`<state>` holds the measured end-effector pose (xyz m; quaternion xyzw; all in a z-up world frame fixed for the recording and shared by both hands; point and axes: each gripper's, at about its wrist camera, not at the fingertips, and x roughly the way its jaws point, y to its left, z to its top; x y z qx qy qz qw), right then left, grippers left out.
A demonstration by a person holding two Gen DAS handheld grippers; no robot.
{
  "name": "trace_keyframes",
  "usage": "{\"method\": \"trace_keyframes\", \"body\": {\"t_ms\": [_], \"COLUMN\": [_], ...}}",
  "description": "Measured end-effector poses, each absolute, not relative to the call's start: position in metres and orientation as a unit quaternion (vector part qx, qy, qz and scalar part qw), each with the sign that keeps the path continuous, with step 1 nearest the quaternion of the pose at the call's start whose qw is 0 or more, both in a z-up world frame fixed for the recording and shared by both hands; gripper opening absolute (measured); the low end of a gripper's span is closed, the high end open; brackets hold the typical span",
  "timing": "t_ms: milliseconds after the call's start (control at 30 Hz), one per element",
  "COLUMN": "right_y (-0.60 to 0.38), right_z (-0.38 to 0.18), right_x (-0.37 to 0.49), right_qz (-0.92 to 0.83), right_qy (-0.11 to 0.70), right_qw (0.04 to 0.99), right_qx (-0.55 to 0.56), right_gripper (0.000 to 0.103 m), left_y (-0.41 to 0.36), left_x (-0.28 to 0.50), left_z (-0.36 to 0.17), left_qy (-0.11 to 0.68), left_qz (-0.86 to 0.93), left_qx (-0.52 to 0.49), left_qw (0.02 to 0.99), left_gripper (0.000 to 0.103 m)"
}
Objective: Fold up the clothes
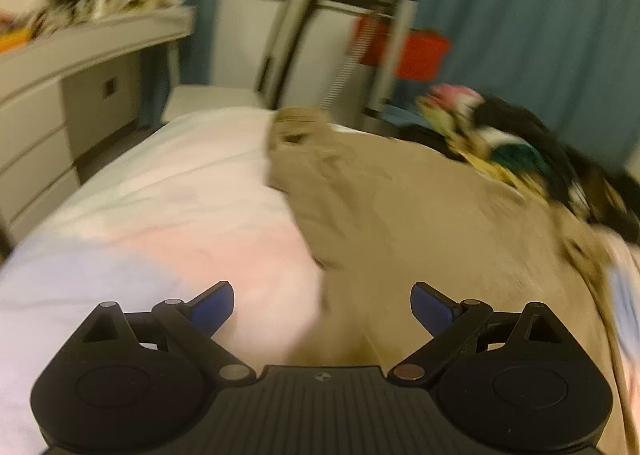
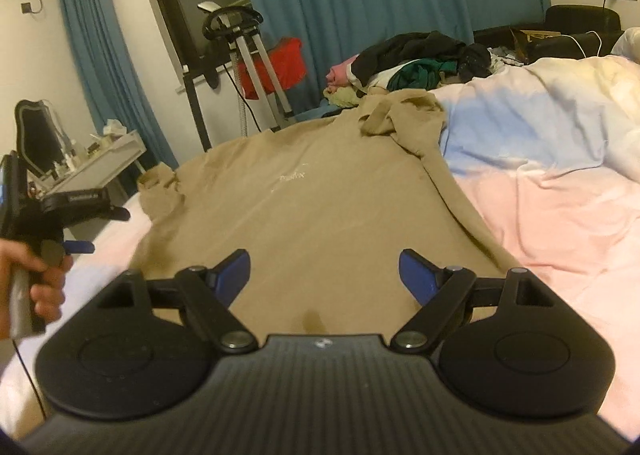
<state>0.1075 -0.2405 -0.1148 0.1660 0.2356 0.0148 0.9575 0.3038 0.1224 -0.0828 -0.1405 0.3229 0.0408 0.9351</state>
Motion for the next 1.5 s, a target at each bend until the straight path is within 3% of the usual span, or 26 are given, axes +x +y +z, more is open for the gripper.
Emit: {"method": "trace_keyframes", "body": {"t_ms": [233, 367, 433, 467, 500, 533, 633, 733, 933, 1233, 1367, 1433, 1500], "right_y": [-0.245, -0.244, -0.241, -0.239, -0.237, -0.236, -0.235, -0.237, -0.238, -0.232, -0.233, -0.235, -0.236], "right_z": [-0.157, -0.170, -0.174, -0.176, -0.177, -0.178, -0.179, -0.180, -0.175, -0.156, -0.160, -0.163, -0.166], "right_x": [0.145, 0.157, 0.163, 0.165, 0.167, 0.168, 0.172, 0.173, 0.166, 0.159, 0.164, 0.167, 0.171], "right_qz": [0.002, -0.003, -0.005, -0.006, -0.006, -0.007, -0.007, -0.006, -0.009, 0.003, 0.003, 0.002, 0.002], "right_qy": [0.252, 0.246, 0.238, 0.234, 0.232, 0.230, 0.229, 0.228, 0.229, 0.208, 0.208, 0.213, 0.217], "right_qw": [0.950, 0.952, 0.955, 0.956, 0.958, 0.959, 0.959, 0.958, 0.957, 0.964, 0.965, 0.963, 0.962], "right_qx": [0.185, 0.185, 0.178, 0.175, 0.171, 0.168, 0.167, 0.172, 0.177, 0.164, 0.160, 0.163, 0.167], "right_gripper": [0.083, 0.083, 0.085, 0.085, 0.085, 0.085, 0.085, 0.084, 0.083, 0.083, 0.083, 0.083, 0.083], "left_y": [0.149, 0.142, 0.137, 0.136, 0.139, 0.143, 0.158, 0.185, 0.217, 0.222, 0.217, 0.219, 0.222], "left_x": [0.396, 0.446, 0.465, 0.471, 0.473, 0.475, 0.476, 0.457, 0.436, 0.469, 0.491, 0.490, 0.482], "left_z": [-0.121, -0.135, -0.141, -0.143, -0.141, -0.140, -0.132, -0.116, -0.111, -0.069, -0.093, -0.111, -0.119], "left_qy": [0.301, 0.286, 0.281, 0.277, 0.275, 0.272, 0.257, 0.223, 0.211, 0.184, 0.225, 0.243, 0.262], "left_qz": [0.070, 0.091, 0.112, 0.116, 0.110, 0.103, 0.077, 0.030, 0.052, 0.114, 0.150, 0.148, 0.142], "left_qx": [-0.201, -0.155, -0.119, -0.109, -0.118, -0.129, -0.167, -0.232, -0.249, -0.206, -0.167, -0.176, -0.179], "left_qw": [0.930, 0.941, 0.946, 0.947, 0.948, 0.948, 0.949, 0.946, 0.944, 0.954, 0.948, 0.943, 0.937], "left_gripper": [0.094, 0.087, 0.077, 0.061, 0.034, 0.022, 0.014, 0.013, 0.010, 0.010, 0.011, 0.019, 0.043]}}
